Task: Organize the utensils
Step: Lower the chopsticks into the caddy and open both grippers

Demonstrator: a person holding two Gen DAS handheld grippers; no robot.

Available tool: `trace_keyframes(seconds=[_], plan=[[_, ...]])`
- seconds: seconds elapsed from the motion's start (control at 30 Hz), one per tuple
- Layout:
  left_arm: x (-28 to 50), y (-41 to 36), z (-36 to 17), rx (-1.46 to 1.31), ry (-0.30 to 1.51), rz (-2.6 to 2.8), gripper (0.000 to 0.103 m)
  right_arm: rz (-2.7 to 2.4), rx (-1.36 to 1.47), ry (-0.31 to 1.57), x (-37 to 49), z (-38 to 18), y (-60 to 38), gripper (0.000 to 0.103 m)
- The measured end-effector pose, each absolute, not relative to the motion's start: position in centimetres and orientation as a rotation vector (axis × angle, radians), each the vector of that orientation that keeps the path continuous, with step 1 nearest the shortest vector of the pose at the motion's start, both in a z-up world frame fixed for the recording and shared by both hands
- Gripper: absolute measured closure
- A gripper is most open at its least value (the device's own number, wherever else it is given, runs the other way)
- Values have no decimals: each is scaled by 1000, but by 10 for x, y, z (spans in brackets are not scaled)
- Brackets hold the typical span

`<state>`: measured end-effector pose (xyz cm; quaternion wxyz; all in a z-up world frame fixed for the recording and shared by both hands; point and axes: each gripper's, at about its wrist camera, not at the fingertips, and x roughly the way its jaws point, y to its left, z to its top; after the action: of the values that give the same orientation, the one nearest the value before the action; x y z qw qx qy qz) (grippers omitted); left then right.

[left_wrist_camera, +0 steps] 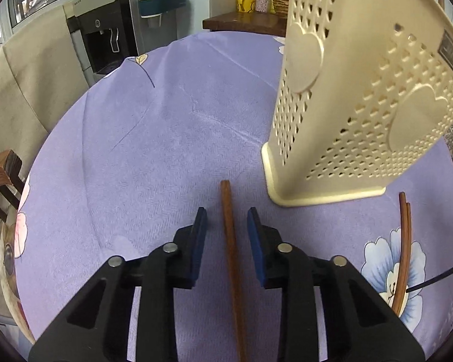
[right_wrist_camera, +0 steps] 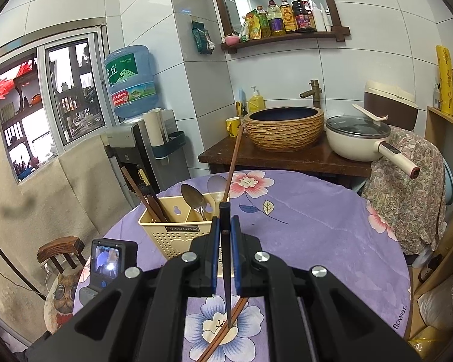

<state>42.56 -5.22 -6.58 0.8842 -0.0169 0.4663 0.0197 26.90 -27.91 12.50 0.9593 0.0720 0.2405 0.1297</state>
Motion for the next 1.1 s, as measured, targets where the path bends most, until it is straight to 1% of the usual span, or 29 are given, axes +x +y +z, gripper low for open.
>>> trace_keyframes(seconds=[0.03,0.1,0.17,0.37,0.5,0.67,0.87,1.0,1.1], plan=[[429,-52,-67,-28,968,45,81,264,146,485,268,126,-279,95],[434,-50,-68,-31,969,50,92,265,143,478,266,129,-279,95],[440,-49,-68,-35,976,48,96,265,137,471,264,132,-279,95],[441,-50,-66,-59,983,35,96,266,133,472,262,134,-278,95],[431,-46,-48,-95,926,14,96,271,132,469,261,136,-277,95],[398,-35,4,-136,796,-47,96,299,146,469,257,143,-279,95],[337,-19,73,-149,611,-114,96,339,162,476,255,152,-278,95],[311,-14,100,-144,555,-144,96,354,149,471,252,156,-273,95],[305,-12,110,-138,534,-145,96,366,141,472,252,158,-268,95]])
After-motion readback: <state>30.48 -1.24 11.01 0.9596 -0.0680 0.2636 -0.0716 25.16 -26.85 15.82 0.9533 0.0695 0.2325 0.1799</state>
